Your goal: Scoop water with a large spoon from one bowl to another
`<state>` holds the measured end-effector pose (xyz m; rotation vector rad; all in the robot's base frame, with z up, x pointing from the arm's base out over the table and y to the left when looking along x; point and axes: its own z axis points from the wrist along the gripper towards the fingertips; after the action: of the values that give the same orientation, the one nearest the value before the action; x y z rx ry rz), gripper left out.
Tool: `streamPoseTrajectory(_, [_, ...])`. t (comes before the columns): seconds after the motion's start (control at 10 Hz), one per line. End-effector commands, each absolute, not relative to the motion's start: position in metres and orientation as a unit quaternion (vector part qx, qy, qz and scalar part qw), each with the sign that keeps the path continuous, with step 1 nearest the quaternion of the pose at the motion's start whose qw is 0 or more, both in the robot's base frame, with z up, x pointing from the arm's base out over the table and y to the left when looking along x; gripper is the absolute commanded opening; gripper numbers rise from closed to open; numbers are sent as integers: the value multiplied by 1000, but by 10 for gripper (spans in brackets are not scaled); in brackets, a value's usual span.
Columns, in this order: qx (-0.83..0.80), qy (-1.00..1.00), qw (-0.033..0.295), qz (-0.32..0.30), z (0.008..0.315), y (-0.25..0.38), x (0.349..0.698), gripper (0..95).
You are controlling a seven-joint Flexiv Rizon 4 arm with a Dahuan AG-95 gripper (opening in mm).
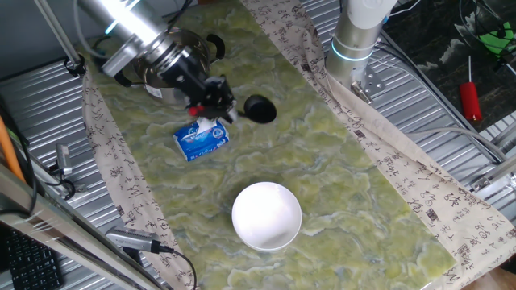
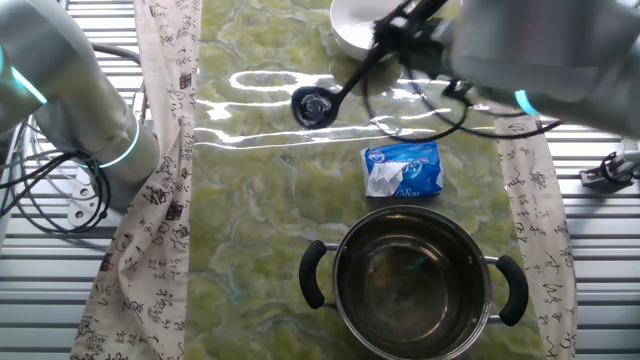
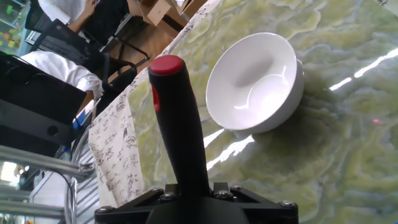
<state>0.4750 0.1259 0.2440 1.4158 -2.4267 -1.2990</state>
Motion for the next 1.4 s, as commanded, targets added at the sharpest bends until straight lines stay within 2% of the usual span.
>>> streamPoseTrajectory(0.1, [452, -787, 23, -418, 247, 137, 486, 0])
streamPoseTrajectory(1.4, [401, -819, 8, -410, 252, 217, 534, 0])
